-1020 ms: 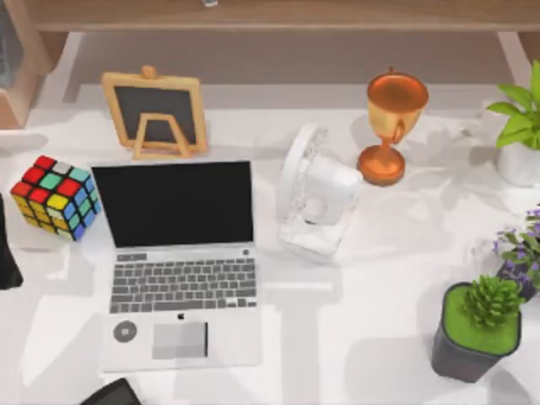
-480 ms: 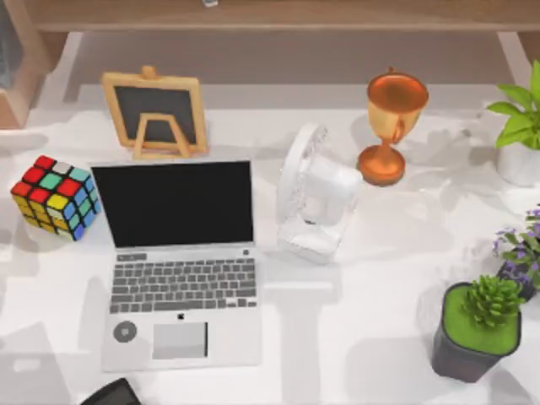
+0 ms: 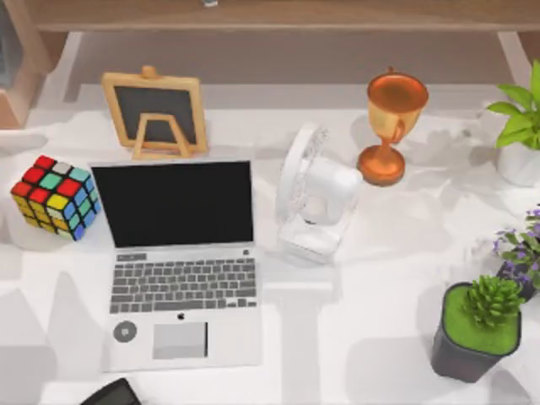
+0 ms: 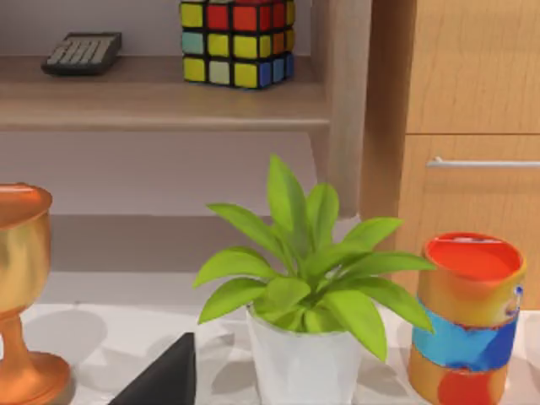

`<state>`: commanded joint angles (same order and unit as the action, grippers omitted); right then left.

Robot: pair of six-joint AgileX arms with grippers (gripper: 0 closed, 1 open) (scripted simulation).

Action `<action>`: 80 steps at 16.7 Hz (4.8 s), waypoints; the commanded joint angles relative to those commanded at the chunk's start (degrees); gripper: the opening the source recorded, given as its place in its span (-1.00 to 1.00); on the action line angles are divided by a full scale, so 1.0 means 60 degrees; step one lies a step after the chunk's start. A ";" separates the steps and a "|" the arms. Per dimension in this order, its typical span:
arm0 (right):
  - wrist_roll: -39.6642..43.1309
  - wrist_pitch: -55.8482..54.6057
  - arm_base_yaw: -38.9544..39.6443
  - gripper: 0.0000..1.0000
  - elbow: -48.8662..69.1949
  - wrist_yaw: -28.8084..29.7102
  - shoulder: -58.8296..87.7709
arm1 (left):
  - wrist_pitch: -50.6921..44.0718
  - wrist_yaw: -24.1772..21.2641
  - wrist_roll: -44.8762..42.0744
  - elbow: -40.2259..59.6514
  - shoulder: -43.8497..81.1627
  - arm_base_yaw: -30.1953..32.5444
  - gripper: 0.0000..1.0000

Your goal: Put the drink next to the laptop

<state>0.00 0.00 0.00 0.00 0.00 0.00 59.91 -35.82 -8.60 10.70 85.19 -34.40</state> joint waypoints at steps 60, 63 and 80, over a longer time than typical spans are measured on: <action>0.0000 0.0000 0.0000 1.00 0.0000 0.0000 0.0000 | 0.1479 0.3804 0.0661 0.3074 0.1744 0.4741 -1.00; 0.0000 0.0000 0.0000 1.00 0.0000 0.0000 0.0000 | 0.2010 0.5095 0.0669 0.3287 0.1518 0.6696 -1.00; 0.0000 0.0000 0.0000 1.00 0.0000 0.0000 0.0000 | 0.4487 1.2818 0.0381 0.3392 0.3446 1.6740 -1.00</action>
<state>0.00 0.00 0.00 0.00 0.00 0.00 86.83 41.09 -6.31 31.05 105.87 66.04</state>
